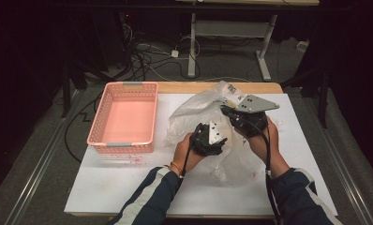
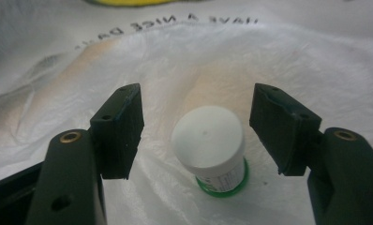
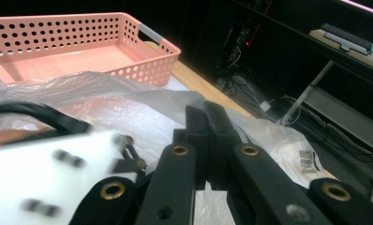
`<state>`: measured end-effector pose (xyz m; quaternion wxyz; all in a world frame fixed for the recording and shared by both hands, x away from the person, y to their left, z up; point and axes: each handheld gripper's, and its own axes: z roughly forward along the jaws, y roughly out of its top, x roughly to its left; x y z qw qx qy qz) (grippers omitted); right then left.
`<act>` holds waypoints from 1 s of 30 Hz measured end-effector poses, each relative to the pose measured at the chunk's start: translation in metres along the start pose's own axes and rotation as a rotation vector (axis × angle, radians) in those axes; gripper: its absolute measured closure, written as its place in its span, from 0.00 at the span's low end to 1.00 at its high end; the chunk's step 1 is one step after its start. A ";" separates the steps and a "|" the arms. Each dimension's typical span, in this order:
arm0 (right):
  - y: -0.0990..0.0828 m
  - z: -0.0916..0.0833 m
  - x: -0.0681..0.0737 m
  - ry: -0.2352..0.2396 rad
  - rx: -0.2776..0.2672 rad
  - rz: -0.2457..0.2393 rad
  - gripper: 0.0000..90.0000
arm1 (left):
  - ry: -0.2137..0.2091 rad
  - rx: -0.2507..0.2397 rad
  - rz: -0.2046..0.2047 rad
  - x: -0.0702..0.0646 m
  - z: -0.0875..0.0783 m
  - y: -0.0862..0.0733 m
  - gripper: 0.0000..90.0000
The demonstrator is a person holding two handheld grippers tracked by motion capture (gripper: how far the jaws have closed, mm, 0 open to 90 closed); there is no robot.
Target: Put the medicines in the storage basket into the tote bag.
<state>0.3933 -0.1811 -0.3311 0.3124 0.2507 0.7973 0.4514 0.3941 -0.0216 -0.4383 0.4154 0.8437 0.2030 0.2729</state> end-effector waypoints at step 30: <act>-0.019 -0.001 -0.013 -0.015 0.052 0.017 1.00 | 0.138 0.042 -0.043 0.036 -0.135 -0.067 0.25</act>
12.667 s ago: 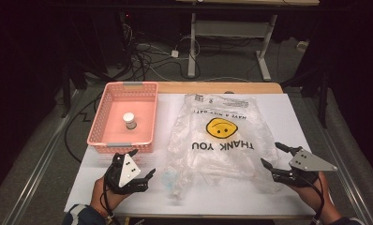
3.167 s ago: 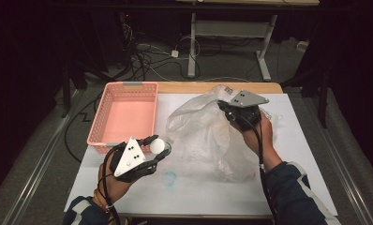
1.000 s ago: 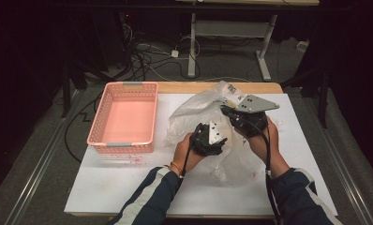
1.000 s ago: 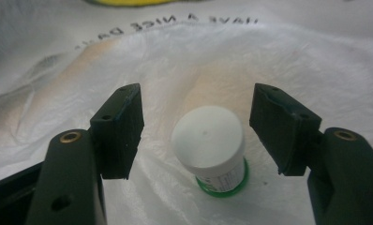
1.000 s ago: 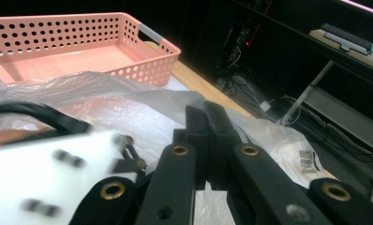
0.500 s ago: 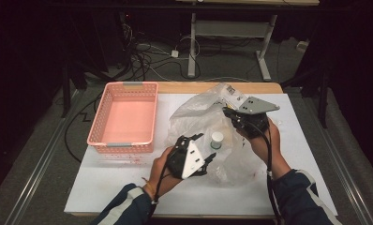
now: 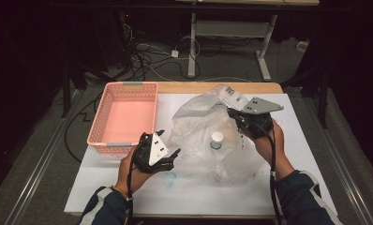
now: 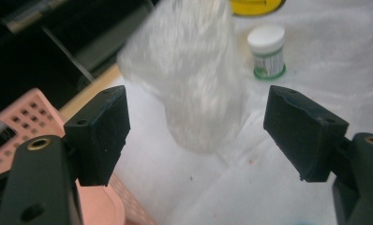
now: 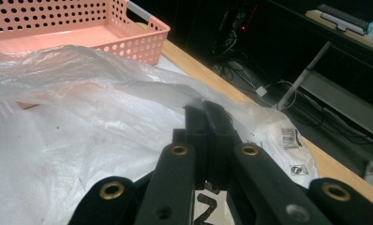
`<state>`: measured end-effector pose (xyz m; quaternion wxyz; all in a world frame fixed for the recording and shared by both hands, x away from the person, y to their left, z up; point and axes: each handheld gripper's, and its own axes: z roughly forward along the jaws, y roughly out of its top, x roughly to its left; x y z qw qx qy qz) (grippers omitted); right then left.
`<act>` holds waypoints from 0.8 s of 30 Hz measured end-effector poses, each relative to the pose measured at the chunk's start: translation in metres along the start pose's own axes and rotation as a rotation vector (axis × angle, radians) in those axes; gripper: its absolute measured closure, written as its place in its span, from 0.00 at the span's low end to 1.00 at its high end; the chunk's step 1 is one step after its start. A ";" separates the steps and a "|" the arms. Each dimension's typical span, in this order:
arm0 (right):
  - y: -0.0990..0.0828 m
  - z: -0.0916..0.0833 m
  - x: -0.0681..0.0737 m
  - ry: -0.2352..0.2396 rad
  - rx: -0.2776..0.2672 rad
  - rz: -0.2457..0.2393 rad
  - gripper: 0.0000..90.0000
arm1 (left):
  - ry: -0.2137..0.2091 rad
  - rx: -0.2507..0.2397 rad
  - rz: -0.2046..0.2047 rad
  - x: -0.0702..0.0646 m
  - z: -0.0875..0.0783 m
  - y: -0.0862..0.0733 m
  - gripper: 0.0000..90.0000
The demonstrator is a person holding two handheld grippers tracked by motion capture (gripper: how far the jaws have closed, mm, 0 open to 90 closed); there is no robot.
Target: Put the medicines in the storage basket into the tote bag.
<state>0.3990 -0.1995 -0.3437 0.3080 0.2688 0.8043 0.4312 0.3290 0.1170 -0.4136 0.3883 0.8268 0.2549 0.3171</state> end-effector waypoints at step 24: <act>-0.010 -0.037 0.009 0.034 -0.112 0.024 0.48 | -0.124 0.019 0.019 -0.008 0.013 0.001 0.93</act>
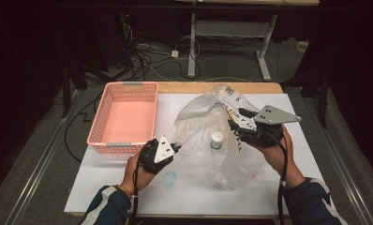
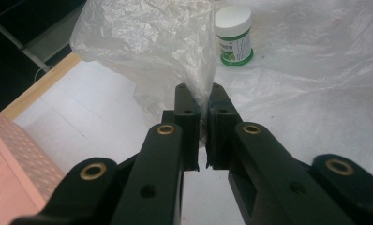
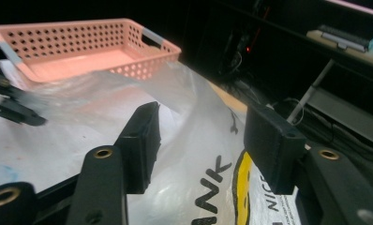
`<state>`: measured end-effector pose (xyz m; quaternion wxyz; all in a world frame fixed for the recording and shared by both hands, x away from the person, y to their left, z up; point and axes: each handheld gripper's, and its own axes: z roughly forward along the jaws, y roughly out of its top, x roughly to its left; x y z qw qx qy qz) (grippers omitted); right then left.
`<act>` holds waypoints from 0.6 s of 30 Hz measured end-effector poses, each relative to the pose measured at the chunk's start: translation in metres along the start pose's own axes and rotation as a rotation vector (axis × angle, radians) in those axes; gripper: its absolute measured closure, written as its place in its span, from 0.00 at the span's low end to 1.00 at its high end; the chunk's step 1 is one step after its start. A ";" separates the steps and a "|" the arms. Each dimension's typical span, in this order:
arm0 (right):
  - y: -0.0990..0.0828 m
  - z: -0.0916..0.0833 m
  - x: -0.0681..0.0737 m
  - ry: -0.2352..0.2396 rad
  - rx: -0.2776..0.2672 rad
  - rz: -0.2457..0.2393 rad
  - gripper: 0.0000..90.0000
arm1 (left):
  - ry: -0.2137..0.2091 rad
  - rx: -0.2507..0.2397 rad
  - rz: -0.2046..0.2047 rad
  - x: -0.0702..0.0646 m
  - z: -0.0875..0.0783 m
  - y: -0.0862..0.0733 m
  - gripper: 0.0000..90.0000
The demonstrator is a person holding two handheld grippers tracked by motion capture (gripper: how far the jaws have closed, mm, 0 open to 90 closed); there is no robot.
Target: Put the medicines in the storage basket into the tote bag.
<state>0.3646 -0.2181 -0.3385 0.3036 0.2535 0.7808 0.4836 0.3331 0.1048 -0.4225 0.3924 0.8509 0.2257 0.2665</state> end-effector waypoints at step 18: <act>-0.055 -0.050 0.081 0.235 0.003 -0.071 0.28 | -0.002 0.024 0.009 -0.003 0.005 -0.003 0.93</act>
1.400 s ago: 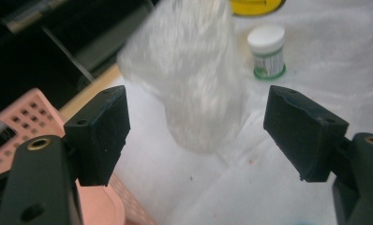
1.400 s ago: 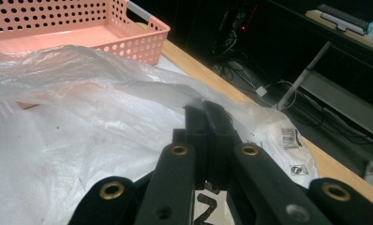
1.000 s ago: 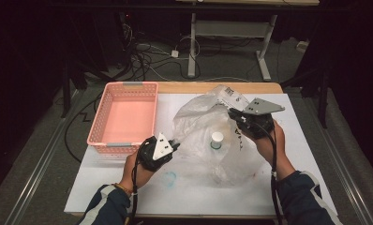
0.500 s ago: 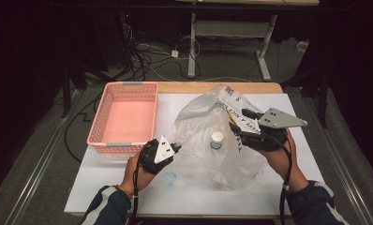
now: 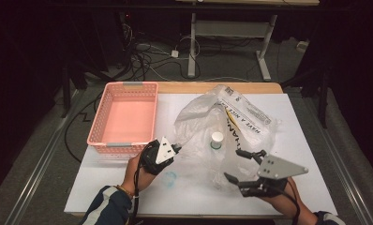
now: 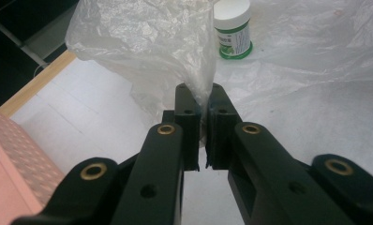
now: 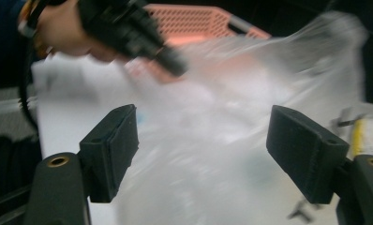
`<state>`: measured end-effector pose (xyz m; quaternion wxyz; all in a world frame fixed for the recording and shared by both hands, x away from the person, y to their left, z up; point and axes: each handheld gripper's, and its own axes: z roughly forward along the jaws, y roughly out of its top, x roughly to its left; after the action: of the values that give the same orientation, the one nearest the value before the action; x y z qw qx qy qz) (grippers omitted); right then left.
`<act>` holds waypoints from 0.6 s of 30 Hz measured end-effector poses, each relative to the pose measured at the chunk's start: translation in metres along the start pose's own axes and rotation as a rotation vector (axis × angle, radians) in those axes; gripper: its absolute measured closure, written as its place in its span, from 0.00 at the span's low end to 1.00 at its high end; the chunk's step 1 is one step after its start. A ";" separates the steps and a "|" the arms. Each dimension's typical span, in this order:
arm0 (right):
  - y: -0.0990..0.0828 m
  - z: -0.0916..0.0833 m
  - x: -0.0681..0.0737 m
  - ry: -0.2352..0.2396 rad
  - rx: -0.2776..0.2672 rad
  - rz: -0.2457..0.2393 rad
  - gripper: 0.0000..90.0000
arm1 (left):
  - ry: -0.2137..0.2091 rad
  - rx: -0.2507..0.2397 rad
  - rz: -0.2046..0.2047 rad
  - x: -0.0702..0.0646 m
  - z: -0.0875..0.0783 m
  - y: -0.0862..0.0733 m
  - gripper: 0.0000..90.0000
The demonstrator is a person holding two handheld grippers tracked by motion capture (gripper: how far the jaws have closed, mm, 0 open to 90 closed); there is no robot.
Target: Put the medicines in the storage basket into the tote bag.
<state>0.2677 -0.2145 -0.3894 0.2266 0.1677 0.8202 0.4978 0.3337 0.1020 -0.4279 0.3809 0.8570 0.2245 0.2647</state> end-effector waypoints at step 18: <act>-0.037 0.034 0.018 -0.076 0.160 -0.165 0.83 | -0.002 -0.013 0.004 -0.004 0.006 -0.001 0.93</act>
<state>0.2688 -0.1969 -0.4397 0.2838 0.1357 0.8591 0.4037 0.3346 0.0971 -0.4328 0.3862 0.8551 0.2209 0.2661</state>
